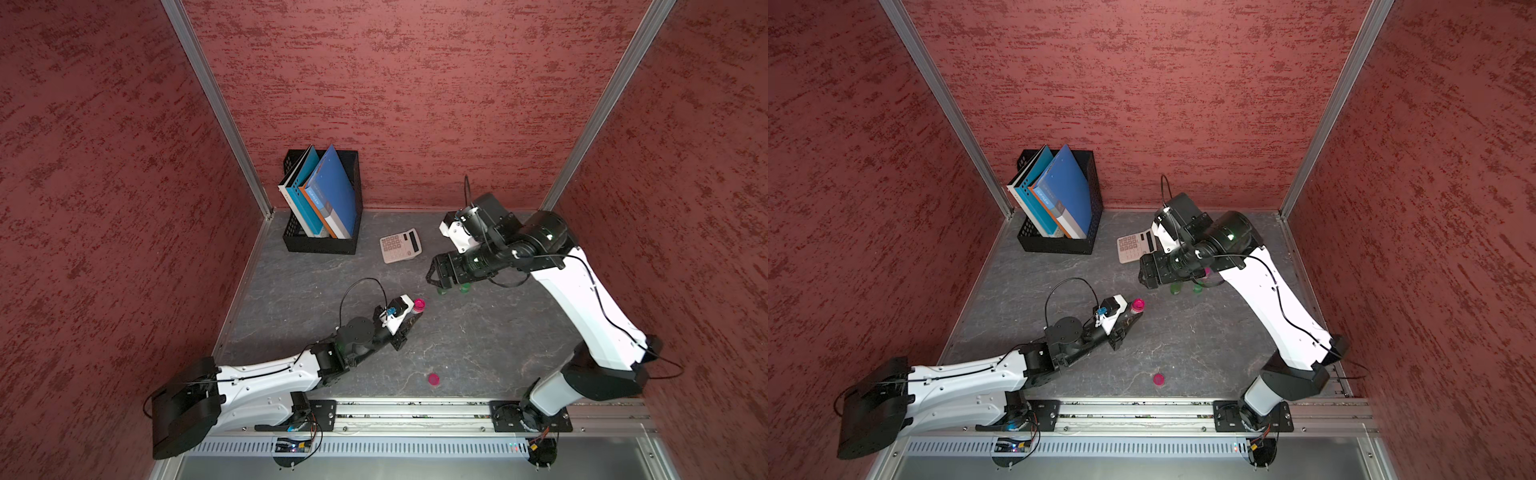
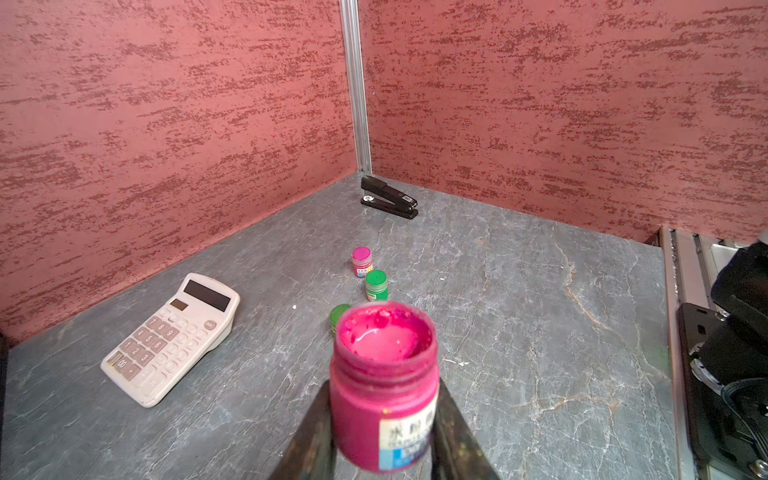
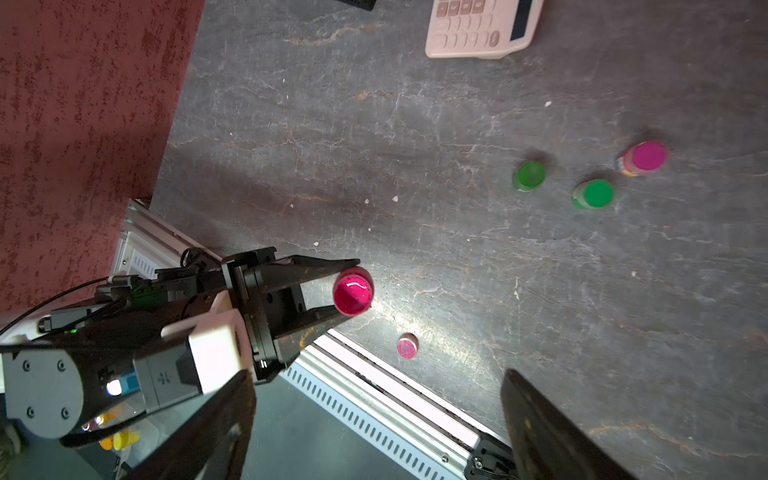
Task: Close the paint jar lid
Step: Pick up the lid from the center of the board.
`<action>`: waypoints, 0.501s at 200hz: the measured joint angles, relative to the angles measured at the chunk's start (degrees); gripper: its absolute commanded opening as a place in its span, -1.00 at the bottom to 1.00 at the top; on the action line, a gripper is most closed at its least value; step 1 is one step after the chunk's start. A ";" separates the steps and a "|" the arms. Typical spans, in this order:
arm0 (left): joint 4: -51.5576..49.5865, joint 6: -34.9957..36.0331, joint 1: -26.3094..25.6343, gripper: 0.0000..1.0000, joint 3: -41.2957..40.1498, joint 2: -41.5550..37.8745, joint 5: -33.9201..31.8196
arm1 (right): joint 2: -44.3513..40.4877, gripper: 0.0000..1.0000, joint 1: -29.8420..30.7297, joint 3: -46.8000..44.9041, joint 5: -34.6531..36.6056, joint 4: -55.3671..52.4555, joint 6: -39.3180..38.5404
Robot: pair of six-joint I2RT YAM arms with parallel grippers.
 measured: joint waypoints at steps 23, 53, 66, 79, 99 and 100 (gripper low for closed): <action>-0.72 -0.09 0.07 -0.53 -1.29 -3.41 -1.46 | -6.03 0.58 -0.02 -9.79 1.95 -0.09 0.35; -3.10 -0.11 1.05 -0.52 -3.17 -9.25 -3.23 | -11.69 0.52 1.79 -31.19 4.42 0.31 1.31; -4.76 -0.13 1.64 -0.52 -3.54 -11.50 -3.85 | -12.00 0.51 4.24 -39.01 4.76 1.64 2.27; -6.34 -0.20 2.05 -0.52 -3.72 -13.31 -4.55 | -12.02 0.48 7.32 -45.68 4.68 4.31 3.52; -8.20 -0.31 2.38 -0.52 -3.82 -15.58 -5.33 | -12.22 0.43 11.13 -52.94 3.96 9.14 5.95; -8.26 -0.31 2.38 -0.52 -3.82 -15.65 -5.38 | -12.22 0.43 11.34 -53.33 3.89 9.40 6.12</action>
